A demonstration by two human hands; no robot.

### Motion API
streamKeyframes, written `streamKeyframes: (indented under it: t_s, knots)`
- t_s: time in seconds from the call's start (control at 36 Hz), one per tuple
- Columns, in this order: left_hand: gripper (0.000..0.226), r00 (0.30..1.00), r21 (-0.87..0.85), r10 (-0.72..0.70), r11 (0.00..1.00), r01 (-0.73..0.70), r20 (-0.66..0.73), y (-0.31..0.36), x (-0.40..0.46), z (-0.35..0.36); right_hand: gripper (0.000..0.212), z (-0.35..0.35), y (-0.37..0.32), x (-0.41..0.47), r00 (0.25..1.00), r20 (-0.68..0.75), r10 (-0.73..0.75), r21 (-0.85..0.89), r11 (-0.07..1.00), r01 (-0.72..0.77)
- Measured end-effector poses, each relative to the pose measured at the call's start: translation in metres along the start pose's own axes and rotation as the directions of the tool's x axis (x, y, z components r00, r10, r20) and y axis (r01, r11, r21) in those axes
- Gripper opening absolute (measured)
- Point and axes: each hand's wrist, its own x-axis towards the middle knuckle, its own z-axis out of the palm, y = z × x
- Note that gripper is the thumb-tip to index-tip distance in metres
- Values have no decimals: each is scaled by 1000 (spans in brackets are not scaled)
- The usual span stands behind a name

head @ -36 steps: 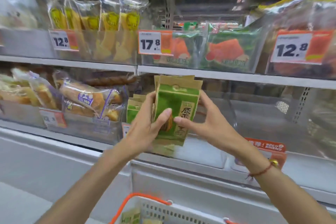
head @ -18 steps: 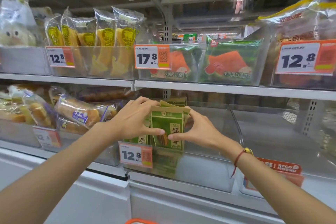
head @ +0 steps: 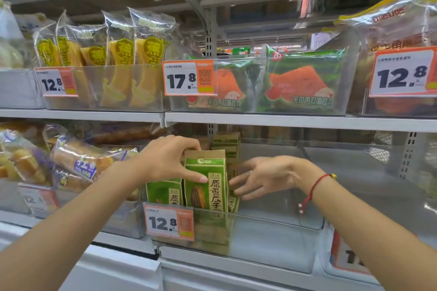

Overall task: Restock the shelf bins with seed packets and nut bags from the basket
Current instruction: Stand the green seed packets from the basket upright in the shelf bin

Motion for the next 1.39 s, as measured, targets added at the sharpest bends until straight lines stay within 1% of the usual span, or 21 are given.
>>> streamKeyframes:
  t_s: [0.03,0.06,0.08,0.11,0.17,0.22,0.31,0.36,0.44,0.56,0.67,0.72,0.83,0.97,1.03,1.11,1.17,1.19,1.22,1.31,1.39]
  knots:
    - [51,1000,5,-8,1000,8,2,-3,-1,1,43,-3,1,2,993,-115,35,6,999,-34]
    - [49,1000,6,-8,1000,8,6,-4,-3,1,31,-6,4,8,969,-237,75,-68,993,-93]
    - [47,1000,2,-1,1000,1,10,-5,-4,2,25,-5,8,12,941,-320,114,-160,972,-173]
    - [46,1000,-5,11,1000,-11,16,-4,-5,2,30,-1,12,18,923,-350,159,-236,939,-251]
    - [46,999,-4,41,999,-41,30,-3,-5,2,43,9,21,32,907,-335,256,-301,883,-360]
    - [51,997,32,64,997,-66,44,-3,-4,4,49,18,29,48,898,-344,274,-324,863,-387]
    - [52,995,68,79,994,-83,65,-2,-5,4,33,24,34,65,884,-401,240,-309,873,-377]
    - [59,990,100,66,992,-79,124,2,-5,4,27,22,35,69,876,-414,246,-251,894,-370]
    - [81,980,208,33,975,-74,194,7,-5,6,22,16,36,69,880,-376,291,-209,898,-386]
    - [92,977,259,25,962,-81,212,12,-3,4,21,18,38,65,891,-312,329,-82,925,-371]
    - [98,971,300,7,950,-82,241,15,-3,0,22,18,39,59,886,-405,225,-88,955,-283]
    - [99,971,317,9,945,-86,238,16,-4,-2,16,15,38,62,877,-461,135,-109,972,-207]
    - [104,977,336,37,936,-109,212,23,-6,-1,32,9,35,63,859,-508,-67,-84,996,28]
    - [83,961,324,66,934,-154,269,30,2,13,20,11,37,61,786,-545,-291,-224,954,198]
    - [85,946,331,42,931,-154,322,29,9,14,13,14,39,62,759,-549,-350,-283,932,225]
    - [84,911,288,5,948,-136,412,31,22,11,18,14,36,68,651,-597,-470,-448,868,215]
    - [73,896,267,17,952,-150,443,33,29,11,21,14,28,68,526,-691,-495,-451,865,221]
    - [70,895,275,14,949,-152,445,33,30,12,19,12,24,67,500,-713,-491,-443,869,221]
    - [70,899,296,7,943,-151,437,31,31,14,19,8,20,68,510,-707,-491,-447,868,216]
    - [70,935,367,3,919,-142,354,23,28,23,17,5,15,67,687,-554,-470,-529,836,146]
    - [68,972,336,55,933,-131,227,17,22,31,17,7,17,62,750,-498,-434,-519,843,143]
